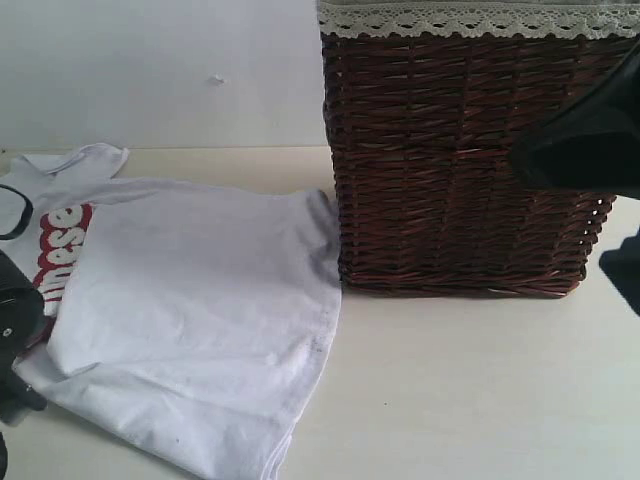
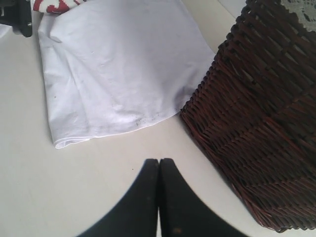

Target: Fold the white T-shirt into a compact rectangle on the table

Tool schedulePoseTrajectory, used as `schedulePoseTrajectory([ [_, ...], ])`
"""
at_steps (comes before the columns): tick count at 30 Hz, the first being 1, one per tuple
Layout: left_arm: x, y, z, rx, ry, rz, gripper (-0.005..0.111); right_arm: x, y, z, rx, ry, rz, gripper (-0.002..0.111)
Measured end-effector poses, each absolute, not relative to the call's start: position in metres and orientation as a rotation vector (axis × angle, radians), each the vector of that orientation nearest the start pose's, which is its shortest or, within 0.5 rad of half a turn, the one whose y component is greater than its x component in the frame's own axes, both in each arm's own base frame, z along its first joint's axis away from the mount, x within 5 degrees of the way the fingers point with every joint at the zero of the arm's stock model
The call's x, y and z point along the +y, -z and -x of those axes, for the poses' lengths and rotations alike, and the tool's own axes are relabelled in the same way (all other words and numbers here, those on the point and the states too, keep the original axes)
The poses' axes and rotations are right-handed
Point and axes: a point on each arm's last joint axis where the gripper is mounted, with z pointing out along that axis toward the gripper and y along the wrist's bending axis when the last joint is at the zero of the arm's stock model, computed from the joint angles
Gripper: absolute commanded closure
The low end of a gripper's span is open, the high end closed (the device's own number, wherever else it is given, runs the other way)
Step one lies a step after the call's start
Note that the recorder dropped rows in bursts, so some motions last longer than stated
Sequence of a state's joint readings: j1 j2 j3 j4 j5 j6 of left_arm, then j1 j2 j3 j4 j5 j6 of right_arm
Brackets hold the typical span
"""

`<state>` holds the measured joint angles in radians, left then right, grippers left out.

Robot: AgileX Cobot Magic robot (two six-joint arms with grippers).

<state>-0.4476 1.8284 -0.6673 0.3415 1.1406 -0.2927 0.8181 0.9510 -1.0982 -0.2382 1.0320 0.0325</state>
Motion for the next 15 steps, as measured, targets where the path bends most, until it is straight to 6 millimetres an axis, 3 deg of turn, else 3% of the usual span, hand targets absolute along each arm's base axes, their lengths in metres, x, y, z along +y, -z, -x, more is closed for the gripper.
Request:
schedulePoseTrajectory([
  [3, -0.058, -0.112, -0.185, 3.494, -0.887, -0.751, 0.107, 0.111, -0.392, -0.129, 2.142, -0.121, 0.937, 0.108],
  [6, -0.060, -0.123, -0.189, 3.416, -0.801, -0.721, 0.107, 0.111, -0.392, -0.129, 2.142, -0.121, 0.937, 0.108],
  [11, -0.092, -0.157, -0.221, 2.912, -0.152, -0.564, 0.107, 0.111, -0.392, -0.129, 2.144, -0.125, 0.937, 0.108],
  [15, -0.101, -0.145, -0.232, 2.845, -0.078, -0.604, 0.082, 0.111, -0.392, -0.129, 2.144, -0.125, 0.937, 0.108],
])
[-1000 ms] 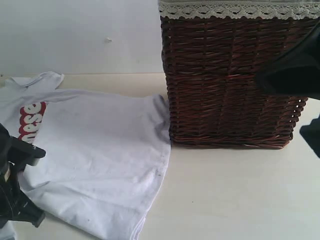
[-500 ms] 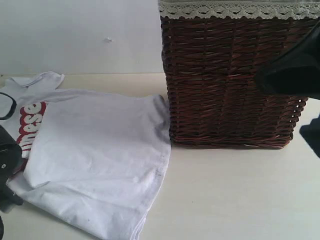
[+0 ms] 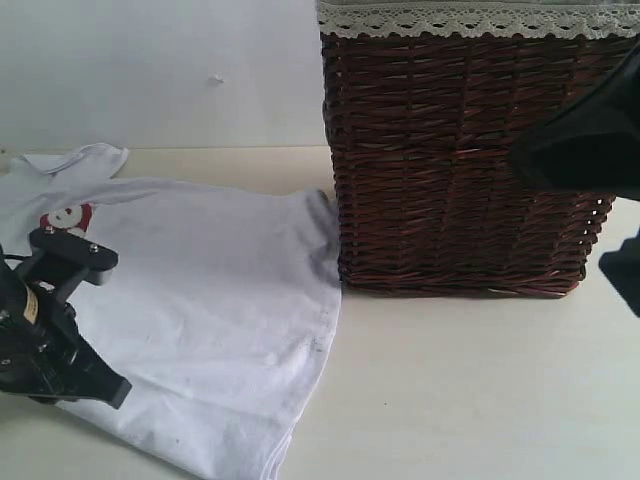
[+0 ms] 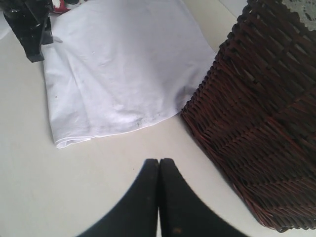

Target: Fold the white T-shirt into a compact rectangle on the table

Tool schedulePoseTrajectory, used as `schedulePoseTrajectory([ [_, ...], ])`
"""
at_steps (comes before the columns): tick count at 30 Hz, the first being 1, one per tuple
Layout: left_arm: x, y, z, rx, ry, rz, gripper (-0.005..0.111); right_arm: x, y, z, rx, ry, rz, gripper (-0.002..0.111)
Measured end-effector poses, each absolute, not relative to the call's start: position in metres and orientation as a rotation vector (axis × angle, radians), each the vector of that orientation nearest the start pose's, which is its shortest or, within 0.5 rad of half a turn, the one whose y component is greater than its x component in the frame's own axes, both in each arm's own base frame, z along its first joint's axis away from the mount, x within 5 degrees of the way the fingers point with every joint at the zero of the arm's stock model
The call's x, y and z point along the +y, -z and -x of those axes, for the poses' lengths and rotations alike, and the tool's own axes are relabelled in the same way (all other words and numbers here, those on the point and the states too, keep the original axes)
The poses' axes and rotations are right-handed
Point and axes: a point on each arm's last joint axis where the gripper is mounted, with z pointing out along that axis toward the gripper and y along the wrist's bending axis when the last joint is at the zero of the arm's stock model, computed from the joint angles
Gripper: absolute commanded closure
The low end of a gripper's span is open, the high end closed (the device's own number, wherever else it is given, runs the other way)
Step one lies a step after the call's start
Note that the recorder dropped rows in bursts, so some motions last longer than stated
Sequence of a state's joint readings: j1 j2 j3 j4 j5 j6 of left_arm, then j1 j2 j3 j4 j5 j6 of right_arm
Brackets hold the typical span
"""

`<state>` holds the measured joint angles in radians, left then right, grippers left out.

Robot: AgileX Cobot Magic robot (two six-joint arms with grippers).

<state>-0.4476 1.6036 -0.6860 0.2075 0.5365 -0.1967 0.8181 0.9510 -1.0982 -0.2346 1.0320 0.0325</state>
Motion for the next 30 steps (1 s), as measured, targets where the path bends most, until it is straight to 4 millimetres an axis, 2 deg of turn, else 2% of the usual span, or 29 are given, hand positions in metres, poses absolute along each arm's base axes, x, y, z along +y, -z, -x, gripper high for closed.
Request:
schedulePoseTrajectory([
  [2, -0.101, -0.137, -0.232, 2.874, -0.089, -0.617, 0.071, 0.111, -0.392, -0.129, 2.144, -0.125, 0.937, 0.108],
  [3, -0.101, -0.134, -0.233, 2.881, -0.092, -0.625, 0.070, 0.111, -0.392, -0.129, 2.144, -0.125, 0.937, 0.108],
  [4, -0.102, -0.131, -0.233, 2.885, -0.093, -0.631, 0.073, 0.111, -0.392, -0.129, 2.144, -0.125, 0.937, 0.108],
  [7, -0.104, -0.127, -0.236, 2.863, -0.074, -0.635, 0.106, 0.111, -0.392, -0.129, 2.144, -0.125, 0.937, 0.108],
  [11, -0.108, -0.121, -0.243, 2.808, -0.039, -0.642, 0.107, 0.111, -0.392, -0.129, 2.144, -0.125, 0.937, 0.108],
  [14, -0.110, -0.128, -0.249, 2.782, -0.047, -0.651, 0.100, 0.111, -0.392, -0.129, 2.144, -0.125, 0.937, 0.108],
  [15, -0.111, -0.138, -0.252, 2.765, -0.052, -0.645, 0.097, 0.111, -0.392, -0.129, 2.144, -0.125, 0.937, 0.108],
  [17, -0.110, -0.153, -0.252, 2.744, -0.060, -0.635, 0.087, 0.111, -0.392, -0.129, 2.145, -0.127, 0.937, 0.108],
  [19, -0.109, -0.167, -0.251, 2.722, -0.065, -0.626, 0.070, 0.112, -0.392, -0.128, 2.147, -0.135, 0.937, 0.108],
  [22, -0.105, -0.179, -0.246, 2.725, -0.083, -0.623, 0.058, 0.112, -0.392, -0.128, 2.148, -0.137, 0.937, 0.108],
  [25, -0.103, -0.173, -0.242, 2.738, -0.107, -0.699, 0.049, 0.112, -0.392, -0.128, 2.148, -0.135, 0.940, 0.108],
  [28, -0.106, -0.155, -0.244, 2.703, -0.070, -0.736, 0.052, 0.112, -0.392, -0.128, 2.147, -0.134, 0.942, 0.108],
  [30, -0.108, -0.144, -0.246, 2.695, -0.054, -0.750, 0.057, 0.112, -0.392, -0.128, 2.146, -0.133, 0.944, 0.108],
])
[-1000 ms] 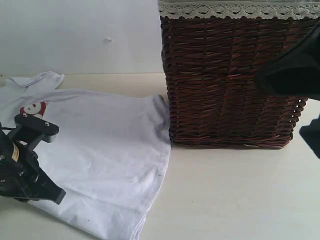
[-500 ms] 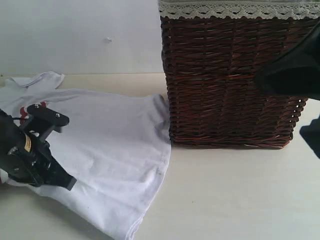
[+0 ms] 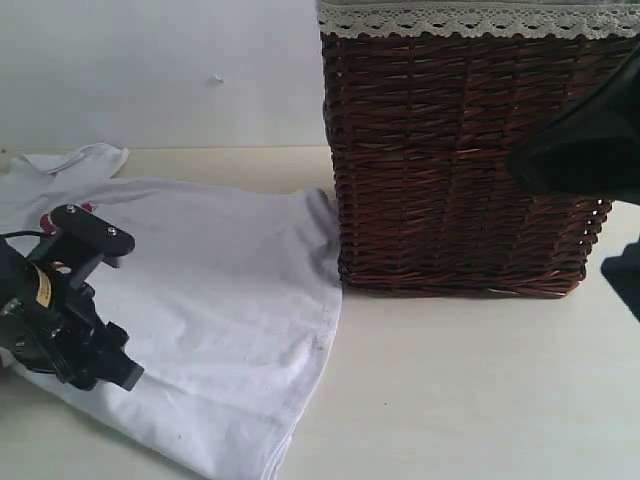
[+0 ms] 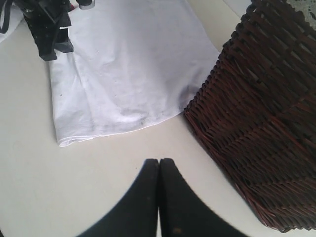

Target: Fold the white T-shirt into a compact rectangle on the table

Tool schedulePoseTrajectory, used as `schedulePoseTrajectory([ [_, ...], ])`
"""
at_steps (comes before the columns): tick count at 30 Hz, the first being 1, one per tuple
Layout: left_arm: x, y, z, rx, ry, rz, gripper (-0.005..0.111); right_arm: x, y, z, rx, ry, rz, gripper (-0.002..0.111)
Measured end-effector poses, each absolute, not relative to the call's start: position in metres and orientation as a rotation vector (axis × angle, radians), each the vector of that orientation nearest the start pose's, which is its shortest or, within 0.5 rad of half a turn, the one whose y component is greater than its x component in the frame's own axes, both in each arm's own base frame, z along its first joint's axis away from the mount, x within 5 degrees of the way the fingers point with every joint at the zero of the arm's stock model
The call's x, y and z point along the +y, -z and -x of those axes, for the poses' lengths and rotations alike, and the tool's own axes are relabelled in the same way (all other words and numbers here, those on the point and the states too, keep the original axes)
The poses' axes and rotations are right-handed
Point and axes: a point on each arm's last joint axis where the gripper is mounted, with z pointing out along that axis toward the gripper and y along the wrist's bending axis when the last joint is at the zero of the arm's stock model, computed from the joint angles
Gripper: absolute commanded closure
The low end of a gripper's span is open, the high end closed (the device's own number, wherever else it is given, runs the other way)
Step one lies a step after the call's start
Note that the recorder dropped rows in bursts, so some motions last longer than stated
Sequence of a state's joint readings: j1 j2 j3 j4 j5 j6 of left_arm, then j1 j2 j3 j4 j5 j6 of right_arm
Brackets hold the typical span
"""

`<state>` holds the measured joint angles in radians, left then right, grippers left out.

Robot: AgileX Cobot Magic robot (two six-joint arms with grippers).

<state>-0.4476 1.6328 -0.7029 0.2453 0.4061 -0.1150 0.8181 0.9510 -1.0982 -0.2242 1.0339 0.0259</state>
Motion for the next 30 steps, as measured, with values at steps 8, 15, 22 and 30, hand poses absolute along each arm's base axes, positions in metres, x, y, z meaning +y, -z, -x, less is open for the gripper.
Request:
schedulePoseTrajectory([
  [8, -0.116, -0.111, -0.255, 2.699, -0.016, -0.776, 0.097, 0.112, -0.392, -0.128, 2.146, -0.133, 0.944, 0.108],
  [15, -0.126, -0.110, -0.249, 2.767, -0.009, -0.771, 0.107, 0.112, -0.392, -0.128, 2.146, -0.133, 0.944, 0.108],
  [22, -0.145, -0.113, -0.222, 2.889, -0.093, -0.945, 0.107, 0.112, -0.392, -0.128, 2.146, -0.133, 0.944, 0.108],
  [30, -0.154, -0.132, -0.203, 2.878, -0.075, -1.001, 0.104, 0.112, -0.392, -0.128, 2.142, -0.129, 0.953, 0.108],
])
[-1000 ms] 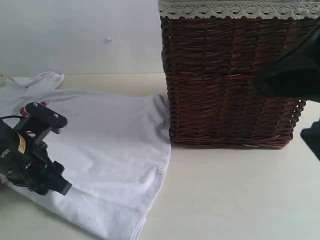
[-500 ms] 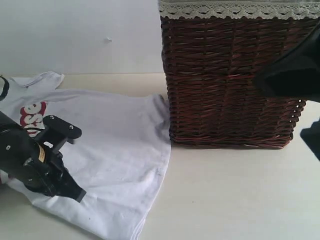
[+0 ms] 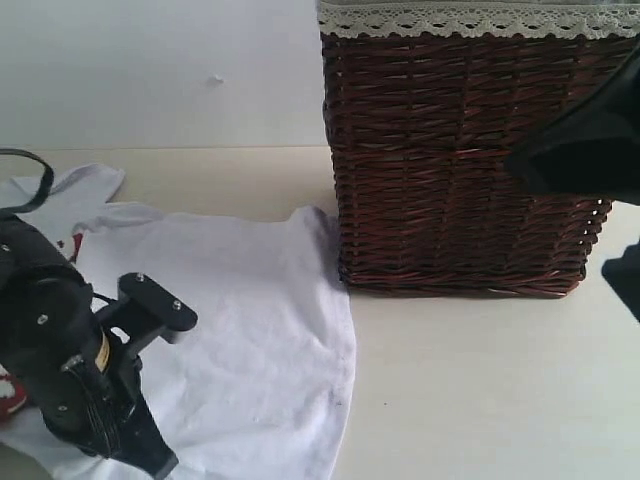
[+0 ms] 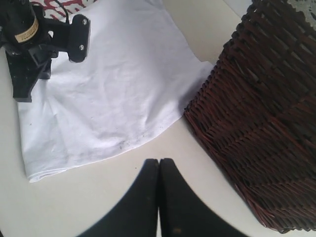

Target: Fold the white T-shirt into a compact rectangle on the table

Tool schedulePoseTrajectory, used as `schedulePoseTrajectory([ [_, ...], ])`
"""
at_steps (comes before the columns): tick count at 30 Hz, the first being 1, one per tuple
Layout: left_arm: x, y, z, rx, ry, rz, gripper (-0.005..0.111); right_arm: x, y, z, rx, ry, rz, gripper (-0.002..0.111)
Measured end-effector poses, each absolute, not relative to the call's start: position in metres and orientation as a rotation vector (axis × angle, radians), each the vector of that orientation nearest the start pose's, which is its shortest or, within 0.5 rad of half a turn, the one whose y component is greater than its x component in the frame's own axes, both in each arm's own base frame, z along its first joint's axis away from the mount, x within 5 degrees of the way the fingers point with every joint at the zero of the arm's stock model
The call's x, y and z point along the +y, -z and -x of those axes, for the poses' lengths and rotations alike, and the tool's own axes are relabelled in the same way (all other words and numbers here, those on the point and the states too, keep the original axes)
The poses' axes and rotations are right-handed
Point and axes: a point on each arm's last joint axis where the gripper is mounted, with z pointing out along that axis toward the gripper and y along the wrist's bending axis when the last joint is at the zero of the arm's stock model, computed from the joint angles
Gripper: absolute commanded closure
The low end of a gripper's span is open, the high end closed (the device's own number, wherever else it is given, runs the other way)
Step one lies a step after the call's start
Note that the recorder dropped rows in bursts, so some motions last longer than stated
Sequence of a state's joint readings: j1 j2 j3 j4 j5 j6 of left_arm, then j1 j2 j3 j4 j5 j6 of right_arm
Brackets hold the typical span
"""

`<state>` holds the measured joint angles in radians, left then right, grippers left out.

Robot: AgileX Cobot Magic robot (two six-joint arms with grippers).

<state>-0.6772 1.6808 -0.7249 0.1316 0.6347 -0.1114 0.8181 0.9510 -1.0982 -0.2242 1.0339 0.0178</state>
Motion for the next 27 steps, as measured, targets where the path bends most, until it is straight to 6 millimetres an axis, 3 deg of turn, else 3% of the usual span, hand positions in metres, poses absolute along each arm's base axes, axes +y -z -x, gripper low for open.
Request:
schedulePoseTrajectory([
  [4, -0.145, -0.155, -0.208, 2.809, -0.025, -0.908, 0.078, 0.112, -0.391, -0.128, 2.133, -0.116, 0.978, 0.104],
  [7, -0.138, -0.173, -0.209, 2.758, 0.009, -0.842, 0.054, 0.113, -0.383, -0.129, 2.126, -0.095, 1.024, 0.093],
  [9, -0.137, -0.183, -0.208, 2.727, 0.027, -0.827, 0.045, 0.114, -0.376, -0.130, 2.125, -0.084, 1.051, 0.084],
  [14, -0.133, -0.205, -0.202, 2.649, 0.063, -0.800, 0.045, 0.120, -0.364, -0.139, 2.115, -0.036, 1.087, 0.066],
  [18, -0.125, -0.218, -0.201, 2.609, 0.066, -0.744, 0.045, 0.130, -0.349, -0.159, 2.187, 0.084, 1.046, 0.062],
  [22, -0.103, -0.227, -0.212, 2.585, -0.043, -0.552, 0.045, 0.142, -0.327, -0.180, 2.252, 0.201, 1.036, 0.059],
  [27, -0.062, -0.232, -0.226, 2.586, -0.146, -0.267, 0.045, 0.139, -0.312, -0.200, 2.335, 0.221, 0.950, 0.058],
])
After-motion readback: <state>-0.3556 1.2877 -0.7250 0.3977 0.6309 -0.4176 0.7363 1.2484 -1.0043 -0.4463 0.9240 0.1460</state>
